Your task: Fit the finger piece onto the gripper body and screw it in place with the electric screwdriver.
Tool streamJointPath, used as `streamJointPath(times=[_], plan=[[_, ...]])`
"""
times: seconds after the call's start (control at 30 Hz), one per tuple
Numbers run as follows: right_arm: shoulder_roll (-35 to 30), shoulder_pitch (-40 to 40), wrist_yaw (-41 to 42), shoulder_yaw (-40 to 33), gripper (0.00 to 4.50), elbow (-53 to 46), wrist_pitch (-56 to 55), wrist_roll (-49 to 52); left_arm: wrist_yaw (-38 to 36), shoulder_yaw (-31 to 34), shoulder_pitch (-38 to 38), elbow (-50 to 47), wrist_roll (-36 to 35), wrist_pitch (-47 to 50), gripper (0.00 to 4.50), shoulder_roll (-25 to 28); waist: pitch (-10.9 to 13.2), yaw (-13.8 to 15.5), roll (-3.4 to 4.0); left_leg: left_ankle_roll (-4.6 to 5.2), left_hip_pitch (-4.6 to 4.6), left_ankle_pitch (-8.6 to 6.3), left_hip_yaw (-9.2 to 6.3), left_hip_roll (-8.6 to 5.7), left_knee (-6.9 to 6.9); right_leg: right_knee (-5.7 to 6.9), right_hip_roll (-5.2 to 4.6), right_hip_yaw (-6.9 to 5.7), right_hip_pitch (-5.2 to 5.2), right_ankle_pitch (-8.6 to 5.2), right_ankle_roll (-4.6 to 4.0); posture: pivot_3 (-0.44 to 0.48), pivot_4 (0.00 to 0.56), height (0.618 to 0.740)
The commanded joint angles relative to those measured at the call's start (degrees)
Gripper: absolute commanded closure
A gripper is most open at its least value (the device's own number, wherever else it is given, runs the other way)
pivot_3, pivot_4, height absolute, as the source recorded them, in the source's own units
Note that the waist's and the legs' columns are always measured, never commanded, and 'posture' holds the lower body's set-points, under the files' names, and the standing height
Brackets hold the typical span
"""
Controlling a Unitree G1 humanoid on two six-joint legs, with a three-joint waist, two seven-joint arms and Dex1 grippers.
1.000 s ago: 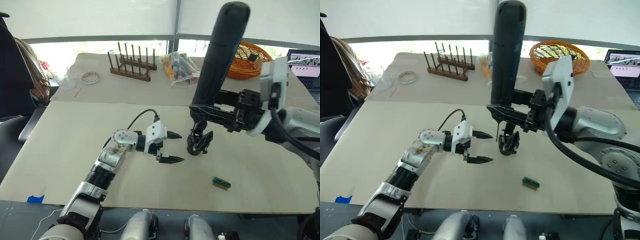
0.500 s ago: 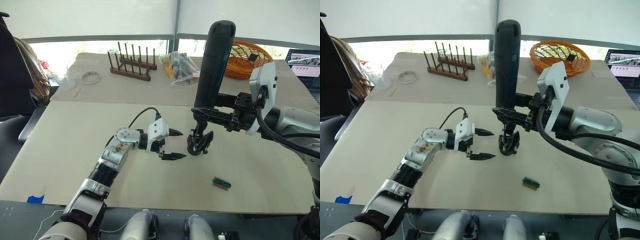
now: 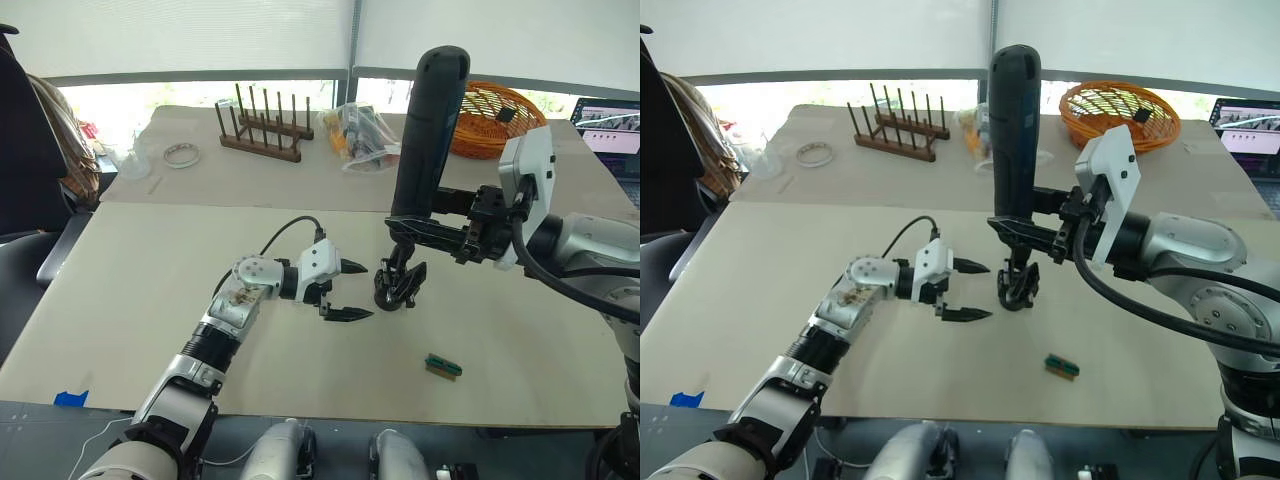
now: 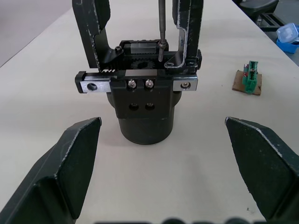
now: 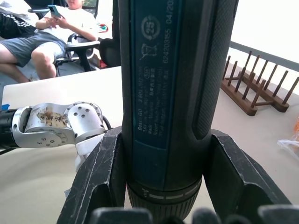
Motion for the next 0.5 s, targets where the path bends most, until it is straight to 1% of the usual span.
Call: streamJointPath(times=[0.03,0.5], plan=[[0.09,-0.68,-0.05,-3.89,2.57,-1.31,0.06,0.22,-0.19,-0.06,-1.2,-0.66,0.15,-1.17,0.0,-0.41,0.0,0.0,0.0,0.0,0.0,0.0,0.0,0.0,0.0,0.0,0.0,0.0,0.0,0.0,0.0,0.0,0.15,0.74],[1.41,-0.71,0.04,-5.16,2.57,-2.73,2.26,1.65,0.06,0.05,-1.86,0.68,0.96,-2.47,0.0,-1.14,0.0,0.01,0.0,0.0,0.0,0.0,0.0,0.0,0.0,-0.01,-0.02,0.01,-0.01,0.0,0.0,0.0,0.15,0.74]])
